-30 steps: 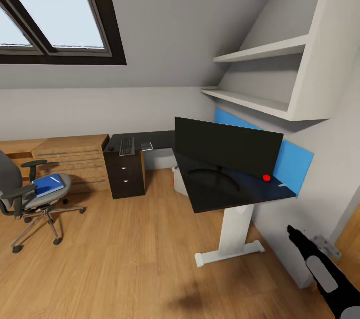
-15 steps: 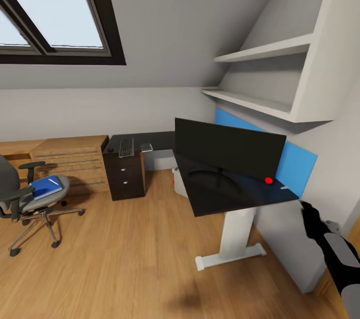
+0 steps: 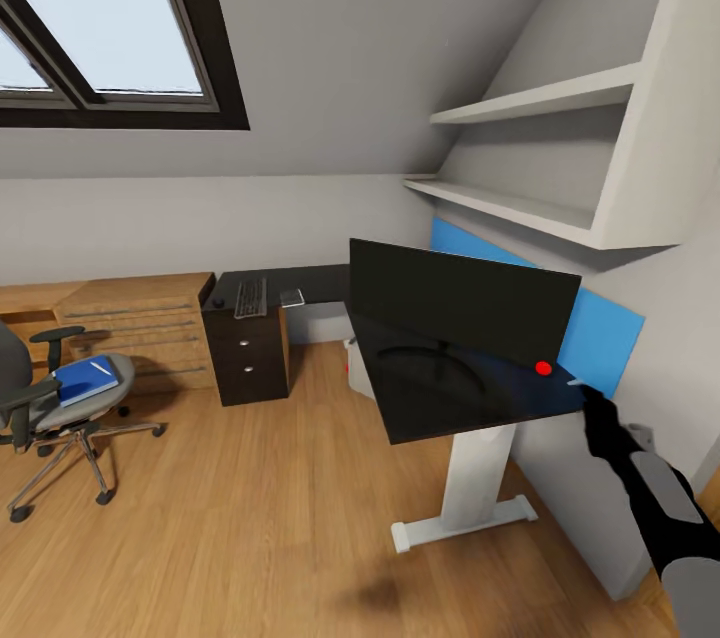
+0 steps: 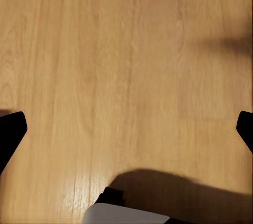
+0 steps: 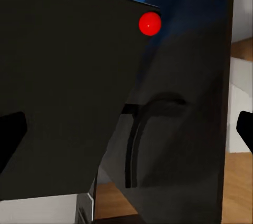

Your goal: In the bedroom, organize the workspace by keeping the computer under the desk, ensuring the monitor is on the desk, placing the keyboard on the desk next to the monitor, placing the mouse on the desk next to the keyboard, moving the folder from the swivel chair onto the desk next to the mouse, stacking the notebook on top of the folder with the pen on top of the notebook, and positioning the swivel chair next to the desk.

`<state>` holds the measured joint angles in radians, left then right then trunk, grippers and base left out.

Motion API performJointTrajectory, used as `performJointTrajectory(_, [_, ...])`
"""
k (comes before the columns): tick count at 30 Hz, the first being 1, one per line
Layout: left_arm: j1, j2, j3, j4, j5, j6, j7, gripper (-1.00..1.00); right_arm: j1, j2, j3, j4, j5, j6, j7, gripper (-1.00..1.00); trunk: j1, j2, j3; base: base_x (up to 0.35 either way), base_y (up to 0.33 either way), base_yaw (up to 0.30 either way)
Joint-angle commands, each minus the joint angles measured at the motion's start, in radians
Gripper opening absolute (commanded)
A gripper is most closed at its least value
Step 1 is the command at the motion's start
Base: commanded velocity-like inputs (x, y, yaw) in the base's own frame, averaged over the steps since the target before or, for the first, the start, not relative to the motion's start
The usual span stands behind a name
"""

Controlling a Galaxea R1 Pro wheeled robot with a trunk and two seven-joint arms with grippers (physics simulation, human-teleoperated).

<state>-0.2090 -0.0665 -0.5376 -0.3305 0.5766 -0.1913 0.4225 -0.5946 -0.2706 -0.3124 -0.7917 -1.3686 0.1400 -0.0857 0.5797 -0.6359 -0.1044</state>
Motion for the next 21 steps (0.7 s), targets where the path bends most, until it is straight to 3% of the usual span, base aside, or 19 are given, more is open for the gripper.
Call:
performJointTrajectory(1, [-0.001, 0.0, -0.009, 0.001, 0.01, -0.005, 0.005, 1.0, -0.001, 0.0, -0.002, -0.008, -0.007, 0.005, -0.006, 1.0, 0.0, -0.002, -0.002, 0.0, 0.0, 0.0])
performJointTrajectory(10, [-0.001, -0.002, -0.011, 0.008, 0.01, -0.005, 0.006, 1.0, 0.005, -0.001, -0.002, -0.058, -0.005, 0.006, -0.007, 1.0, 0.0, -0.002, -0.002, 0.0, -0.01, 0.0])
performJointTrajectory(21, [-0.001, -0.001, -0.01, 0.024, 0.012, -0.005, 0.005, 1.0, 0.007, 0.006, -0.002, -0.065, -0.006, 0.005, -0.008, 1.0, 0.0, -0.002, -0.002, 0.036, -0.133, 0.0])
